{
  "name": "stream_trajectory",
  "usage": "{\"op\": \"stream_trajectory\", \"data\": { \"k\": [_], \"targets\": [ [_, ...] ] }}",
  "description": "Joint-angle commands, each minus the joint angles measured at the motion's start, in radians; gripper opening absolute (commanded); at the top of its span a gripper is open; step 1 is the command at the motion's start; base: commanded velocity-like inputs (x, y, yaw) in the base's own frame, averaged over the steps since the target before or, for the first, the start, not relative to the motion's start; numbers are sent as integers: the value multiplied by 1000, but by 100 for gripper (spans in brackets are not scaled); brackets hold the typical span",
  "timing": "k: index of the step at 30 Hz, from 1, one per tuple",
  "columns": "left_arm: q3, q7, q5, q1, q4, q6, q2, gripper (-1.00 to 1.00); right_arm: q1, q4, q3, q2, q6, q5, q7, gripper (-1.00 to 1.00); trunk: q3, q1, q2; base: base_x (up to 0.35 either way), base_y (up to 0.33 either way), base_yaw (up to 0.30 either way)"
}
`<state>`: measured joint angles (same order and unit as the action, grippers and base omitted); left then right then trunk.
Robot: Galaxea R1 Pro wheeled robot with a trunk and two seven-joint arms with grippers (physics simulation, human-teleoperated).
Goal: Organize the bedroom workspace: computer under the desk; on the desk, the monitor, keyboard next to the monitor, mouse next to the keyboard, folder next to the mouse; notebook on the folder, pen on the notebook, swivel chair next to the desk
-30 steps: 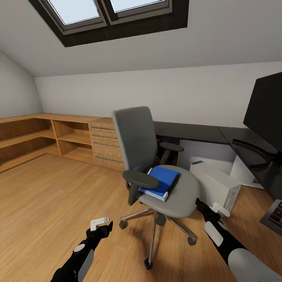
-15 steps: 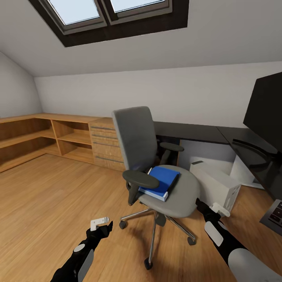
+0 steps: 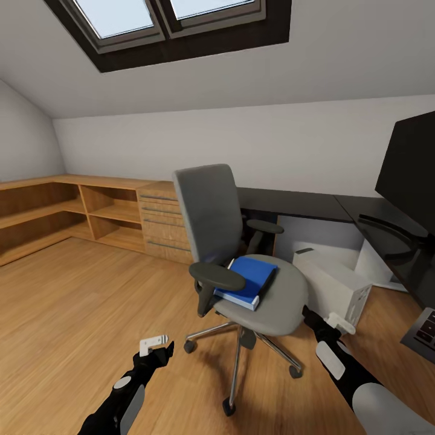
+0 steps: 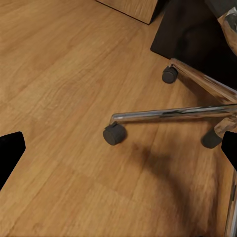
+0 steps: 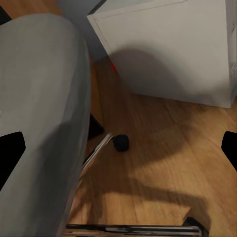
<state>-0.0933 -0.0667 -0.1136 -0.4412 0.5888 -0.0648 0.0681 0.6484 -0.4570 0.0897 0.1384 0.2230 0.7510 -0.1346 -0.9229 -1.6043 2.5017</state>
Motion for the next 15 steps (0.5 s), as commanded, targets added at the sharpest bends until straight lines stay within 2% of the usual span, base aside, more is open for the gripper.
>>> {"op": "stream_trajectory", "data": {
  "k": [1,6,15],
  "targets": [
    [-5,-7,-9,-1,-1,-1,1,100,1,-1,9,1,4,8,-7,100,-1,0,0,0,0,0],
    [-5,-7,-9,-1,-12,-1,1,100,1,-14,8,0,3,8,-7,100,-2,0,0,0,0,44],
    [-5,-7,-9,-1,-19,-1,1,100,1,-20,8,0,3,8,-7,100,-8,0,0,0,0,201]
  ]
}}
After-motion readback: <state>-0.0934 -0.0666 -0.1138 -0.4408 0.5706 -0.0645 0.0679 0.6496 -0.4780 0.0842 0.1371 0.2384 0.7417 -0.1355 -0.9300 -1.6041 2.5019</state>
